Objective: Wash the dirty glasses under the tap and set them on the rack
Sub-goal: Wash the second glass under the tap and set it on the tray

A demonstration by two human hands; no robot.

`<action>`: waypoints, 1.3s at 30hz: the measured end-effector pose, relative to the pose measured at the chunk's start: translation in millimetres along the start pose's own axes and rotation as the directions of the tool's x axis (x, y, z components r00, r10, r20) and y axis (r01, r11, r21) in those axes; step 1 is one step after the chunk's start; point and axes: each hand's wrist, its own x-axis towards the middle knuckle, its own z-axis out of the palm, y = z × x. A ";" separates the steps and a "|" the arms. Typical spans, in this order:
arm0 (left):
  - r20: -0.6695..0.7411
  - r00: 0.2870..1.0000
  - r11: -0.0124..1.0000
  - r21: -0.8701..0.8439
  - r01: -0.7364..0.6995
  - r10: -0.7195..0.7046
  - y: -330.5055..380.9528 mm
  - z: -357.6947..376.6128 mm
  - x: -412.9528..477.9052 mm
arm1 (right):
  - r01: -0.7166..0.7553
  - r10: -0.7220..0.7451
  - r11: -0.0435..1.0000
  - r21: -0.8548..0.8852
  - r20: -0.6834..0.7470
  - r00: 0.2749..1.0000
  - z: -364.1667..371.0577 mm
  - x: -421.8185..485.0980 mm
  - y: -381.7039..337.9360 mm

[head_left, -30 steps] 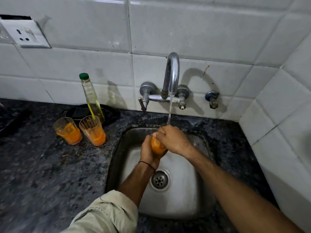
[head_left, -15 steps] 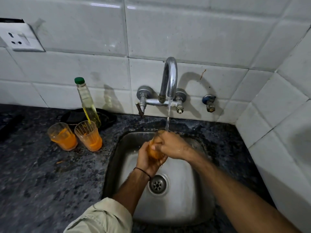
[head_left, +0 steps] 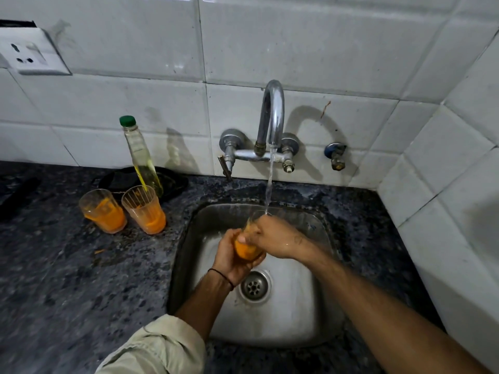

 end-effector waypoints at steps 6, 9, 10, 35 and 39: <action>-0.002 0.998 0.996 0.055 0.064 -0.064 -3.2 6.5 -1.4 | 0.071 -0.053 0.967 -0.244 0.078 0.996 -5.9 -7.4 2.0; 0.004 0.998 0.997 -0.047 -0.067 0.067 -12.2 7.3 -1.1 | -0.005 0.002 0.994 -0.105 -0.027 1.000 6.9 -5.6 -5.4; 0.040 0.996 0.993 -0.091 -0.081 0.085 -14.7 7.5 -2.5 | -0.025 0.022 0.997 -0.074 -0.039 0.999 9.9 -4.4 -6.8; -0.018 1.000 1.000 0.027 -0.016 0.016 2.3 18.7 -10.6 | 0.101 -0.100 0.994 -0.039 0.025 0.995 -2.7 6.0 20.3; 0.025 0.998 0.996 -0.070 -0.058 0.060 -5.3 15.7 -6.8 | 0.085 -0.078 0.992 0.094 -0.076 0.994 -0.6 9.7 12.9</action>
